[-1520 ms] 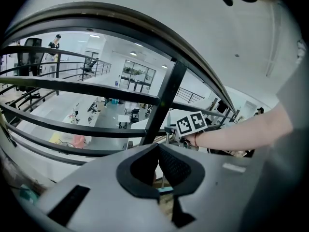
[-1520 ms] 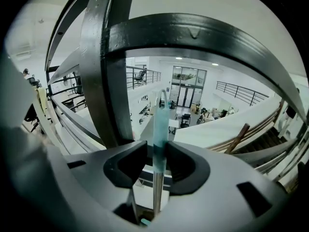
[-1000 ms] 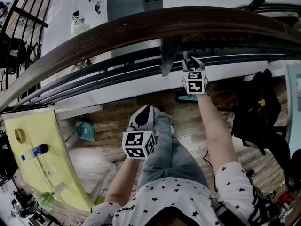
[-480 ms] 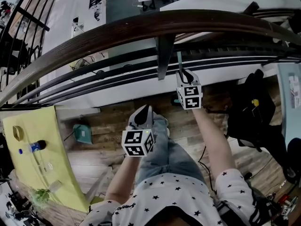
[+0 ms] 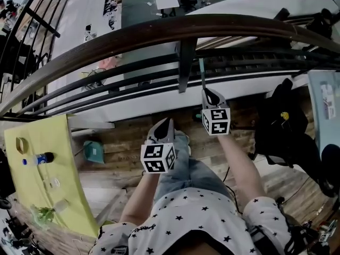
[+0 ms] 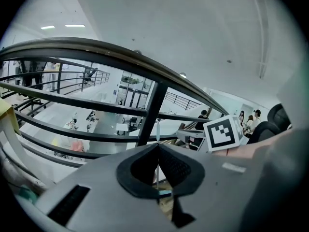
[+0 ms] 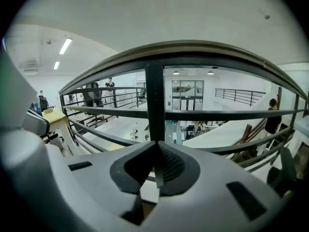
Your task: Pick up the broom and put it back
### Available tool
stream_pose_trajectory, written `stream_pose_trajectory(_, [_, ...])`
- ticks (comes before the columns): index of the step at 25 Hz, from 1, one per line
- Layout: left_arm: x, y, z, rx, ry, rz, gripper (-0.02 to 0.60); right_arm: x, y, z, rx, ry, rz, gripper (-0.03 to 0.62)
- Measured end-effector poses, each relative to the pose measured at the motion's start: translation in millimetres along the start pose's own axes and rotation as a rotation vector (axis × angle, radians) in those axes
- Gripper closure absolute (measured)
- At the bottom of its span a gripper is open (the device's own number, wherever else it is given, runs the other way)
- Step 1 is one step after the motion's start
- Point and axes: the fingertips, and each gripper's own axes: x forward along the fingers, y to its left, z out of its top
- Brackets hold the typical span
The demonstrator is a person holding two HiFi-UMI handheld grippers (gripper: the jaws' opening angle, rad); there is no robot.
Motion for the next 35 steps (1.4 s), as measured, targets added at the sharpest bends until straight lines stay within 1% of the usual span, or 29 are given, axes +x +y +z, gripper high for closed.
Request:
stream_pose_trajectory(6, [-16,-7,2,0.015,-0.003,-0.009,0.571,-41,18,14,0.04,-0.023,0.027,0.599])
stream_pose_trajectory(11, [-24,-14,5,0.022,-0.009,-0.021,0.571,-72,32,17,0.078,-0.021,0.055,0.599])
stream_pose_trajectory(18, [-22,-27,13,0.044,-0.01,-0.044,0.571,-100,35,16,0.132,-0.011,0.063,0.6])
stream_pose_trajectory(22, [-33,-38,20,0.074,-0.016,-0.072,0.571,-122,42,22,0.138,-0.022,0.063,0.6])
stream_pose_trajectory(28, [-38,-51,18,0.105,-0.012,-0.098,0.571,-140,48,22,0.136,-0.04,0.085,0.6])
stream_pose_trajectory(35, [-45,-58,20,0.123,-0.018,-0.105,0.571,-153,56,33,0.14,-0.069,0.119,0.6])
